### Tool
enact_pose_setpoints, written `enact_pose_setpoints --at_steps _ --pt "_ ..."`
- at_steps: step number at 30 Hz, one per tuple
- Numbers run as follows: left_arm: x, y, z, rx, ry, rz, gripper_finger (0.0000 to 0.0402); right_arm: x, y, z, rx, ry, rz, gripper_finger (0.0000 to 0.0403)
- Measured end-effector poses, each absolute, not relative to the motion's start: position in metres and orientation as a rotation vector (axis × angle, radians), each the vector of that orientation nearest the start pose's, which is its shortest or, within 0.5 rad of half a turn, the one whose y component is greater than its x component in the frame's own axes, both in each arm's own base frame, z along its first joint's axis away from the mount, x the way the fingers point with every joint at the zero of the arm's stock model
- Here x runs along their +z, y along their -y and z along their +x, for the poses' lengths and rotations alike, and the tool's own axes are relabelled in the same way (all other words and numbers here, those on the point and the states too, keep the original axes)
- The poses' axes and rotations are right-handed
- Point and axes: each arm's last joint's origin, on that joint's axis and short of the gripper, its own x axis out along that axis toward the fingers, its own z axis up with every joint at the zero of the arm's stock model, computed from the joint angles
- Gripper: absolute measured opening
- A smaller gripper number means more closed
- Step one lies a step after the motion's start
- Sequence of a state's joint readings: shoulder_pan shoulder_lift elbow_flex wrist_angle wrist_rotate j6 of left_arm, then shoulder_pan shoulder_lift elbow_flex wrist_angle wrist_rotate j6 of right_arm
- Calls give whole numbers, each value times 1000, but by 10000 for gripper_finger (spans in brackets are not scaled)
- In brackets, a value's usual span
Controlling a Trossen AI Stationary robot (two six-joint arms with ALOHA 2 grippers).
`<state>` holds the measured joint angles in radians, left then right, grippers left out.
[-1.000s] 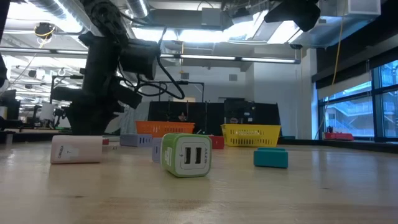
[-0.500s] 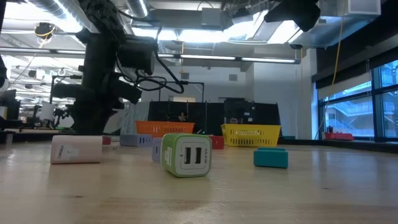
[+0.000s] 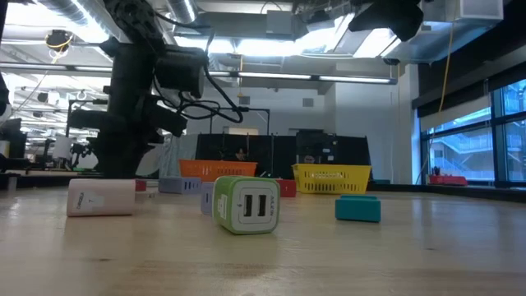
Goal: Pick & Place Office items
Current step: Put the red digital clock into the yellow bin
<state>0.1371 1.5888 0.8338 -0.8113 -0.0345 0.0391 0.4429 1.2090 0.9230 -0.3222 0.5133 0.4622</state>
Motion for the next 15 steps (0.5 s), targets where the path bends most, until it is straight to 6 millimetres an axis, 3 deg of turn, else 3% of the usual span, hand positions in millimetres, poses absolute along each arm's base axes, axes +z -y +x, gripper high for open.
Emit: enact_pose_setpoints --at_steps 6,15 --pt "161 -36 248 110 -1579 -44 137 277 -85 239 -317 -550 115 223" --pt "221 -35 269 30 -1355 -71 136 261 -61 253 -466 -628 -15 223"
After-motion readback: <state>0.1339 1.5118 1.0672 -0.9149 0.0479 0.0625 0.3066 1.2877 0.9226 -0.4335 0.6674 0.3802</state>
